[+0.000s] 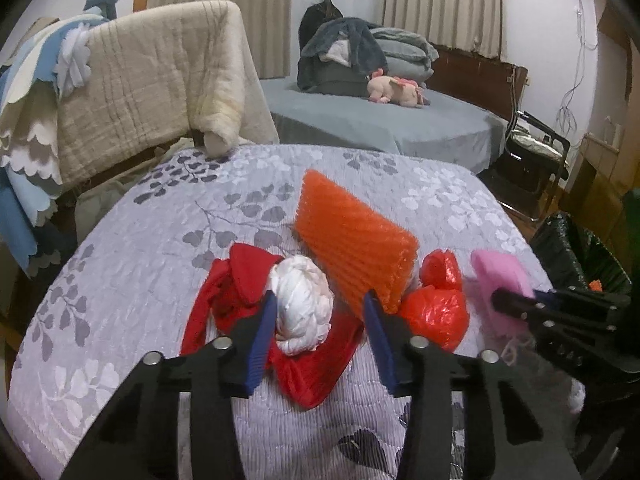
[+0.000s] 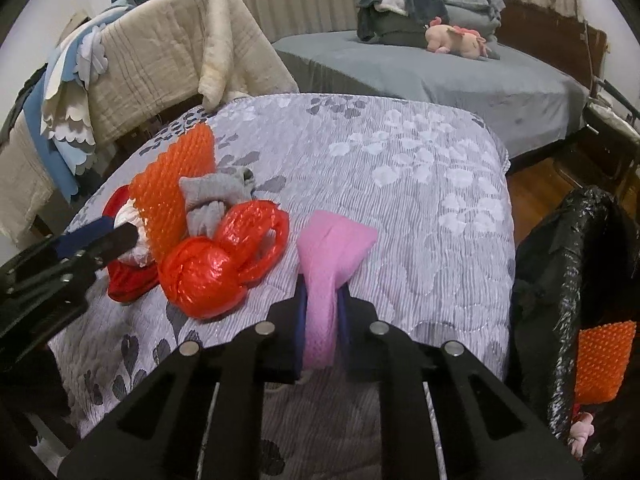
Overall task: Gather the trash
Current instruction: 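Grasp the pink mask with the right tool while the left tool grasps the white knotted bag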
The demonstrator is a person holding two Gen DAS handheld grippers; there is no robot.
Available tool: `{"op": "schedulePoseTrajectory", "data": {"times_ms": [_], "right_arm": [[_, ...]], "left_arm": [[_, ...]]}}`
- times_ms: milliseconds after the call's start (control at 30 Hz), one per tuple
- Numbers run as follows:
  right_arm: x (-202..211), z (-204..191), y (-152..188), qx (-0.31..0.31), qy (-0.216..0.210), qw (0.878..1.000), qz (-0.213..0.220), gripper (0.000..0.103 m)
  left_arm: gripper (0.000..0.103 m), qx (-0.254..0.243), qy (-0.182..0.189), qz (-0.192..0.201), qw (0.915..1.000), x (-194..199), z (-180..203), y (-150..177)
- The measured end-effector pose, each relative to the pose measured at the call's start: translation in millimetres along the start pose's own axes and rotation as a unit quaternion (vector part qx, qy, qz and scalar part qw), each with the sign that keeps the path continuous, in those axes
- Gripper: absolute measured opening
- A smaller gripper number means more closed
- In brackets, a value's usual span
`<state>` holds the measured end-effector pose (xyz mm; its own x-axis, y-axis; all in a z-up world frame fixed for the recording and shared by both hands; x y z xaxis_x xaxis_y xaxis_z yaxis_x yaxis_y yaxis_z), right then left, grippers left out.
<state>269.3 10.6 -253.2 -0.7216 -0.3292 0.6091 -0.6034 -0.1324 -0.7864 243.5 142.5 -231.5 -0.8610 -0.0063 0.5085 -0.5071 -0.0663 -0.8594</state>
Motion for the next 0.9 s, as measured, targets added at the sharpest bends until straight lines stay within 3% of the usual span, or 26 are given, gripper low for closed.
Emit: {"op": "schedulePoseTrajectory", "data": {"times_ms": [333,400,467,900], "right_arm": [[-4.7,1.0,5.7,0.002,0.001,1.0,-0.011,0.015],[-4.5,1.3,6.2,0.002,0.0,1.0,-0.011,0.014],[-3.9,0.6,5.4,0.001,-0.002,1.0,-0.009,0.013],[23.2,-4.6,-19.3,0.002,-0.016,1.0,0.025,0.012]], "left_arm": [[0.04,0.002,-0.021,-0.011,0.9997,-15.7,-8.6,7.1],[0.029,0.0,-0.023,-0.014,0.9996,-17.3,-8.8,8.9],[0.024,-0.001,-0.028,-0.011,0.9995,-16.3,-9.7,7.7],[0.019,-0.005,-0.026,0.022,0.9994,19.2,0.9,-13.1]]}}
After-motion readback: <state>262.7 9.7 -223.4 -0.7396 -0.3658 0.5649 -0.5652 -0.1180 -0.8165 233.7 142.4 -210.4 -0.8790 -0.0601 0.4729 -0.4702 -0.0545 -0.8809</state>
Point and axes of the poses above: each gripper's, at about its wrist camera, not at the fingertips, and x roughly against the way its jaws point, z to its right, y to its underside, the point moved 10 cm from there along -x, roughly the way its jaws point, and after that the axes turned 11 degrees about z, right-handed, at the moved point
